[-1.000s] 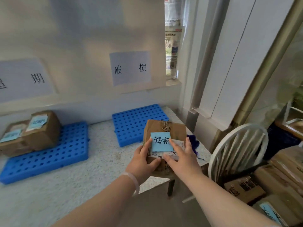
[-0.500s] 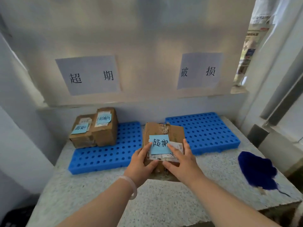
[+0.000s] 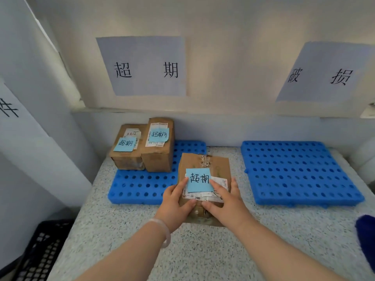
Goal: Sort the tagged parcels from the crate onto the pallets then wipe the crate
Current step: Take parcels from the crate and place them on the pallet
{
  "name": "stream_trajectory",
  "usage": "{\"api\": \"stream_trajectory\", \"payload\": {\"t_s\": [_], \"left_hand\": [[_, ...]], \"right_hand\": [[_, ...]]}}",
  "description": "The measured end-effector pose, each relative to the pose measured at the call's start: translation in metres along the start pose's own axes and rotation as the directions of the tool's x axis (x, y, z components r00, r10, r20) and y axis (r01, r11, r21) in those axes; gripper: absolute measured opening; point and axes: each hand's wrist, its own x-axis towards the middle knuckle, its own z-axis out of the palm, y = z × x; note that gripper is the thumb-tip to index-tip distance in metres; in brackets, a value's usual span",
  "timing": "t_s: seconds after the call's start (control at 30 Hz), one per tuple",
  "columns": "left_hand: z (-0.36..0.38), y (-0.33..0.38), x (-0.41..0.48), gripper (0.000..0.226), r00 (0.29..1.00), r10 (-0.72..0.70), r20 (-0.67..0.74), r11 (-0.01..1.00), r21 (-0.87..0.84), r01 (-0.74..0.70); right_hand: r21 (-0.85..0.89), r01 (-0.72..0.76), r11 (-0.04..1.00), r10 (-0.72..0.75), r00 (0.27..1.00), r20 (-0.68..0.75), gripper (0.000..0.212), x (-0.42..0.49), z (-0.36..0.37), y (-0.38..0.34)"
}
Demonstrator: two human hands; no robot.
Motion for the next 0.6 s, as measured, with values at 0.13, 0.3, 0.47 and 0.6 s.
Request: {"api": "stream_trajectory", "payload": {"t_s": [0.13,0.3,0.47,0.6], "left_hand": [[0.007,-0.011,0.028,0.060,0.996,-0.090,-0.005,0.996,0.008,0.090],[0.012,-0.028,0.064,0.068,0.987,-0.160,0.009,0.987,0.012,0.160],[0.012,-0.049,0.085,0.101,0.979,-0.194,0.068,0.981,0.010,0.194],[0.010,-0.051,0.098,0.103,0.981,-0.186,0.050,0.982,-0.014,0.187]], "right_hand": [[-0.009,-0.008,1.000,0.008,0.998,0.063,0.073,0.039,0.003,0.006],[-0.031,-0.021,0.999,0.025,0.992,0.124,0.073,0.084,0.016,0.012],[-0.079,0.030,0.996,-0.021,0.994,0.110,0.076,0.111,0.030,0.019],[-0.107,0.054,0.993,-0.043,0.994,0.098,0.077,0.125,0.033,0.016]]}}
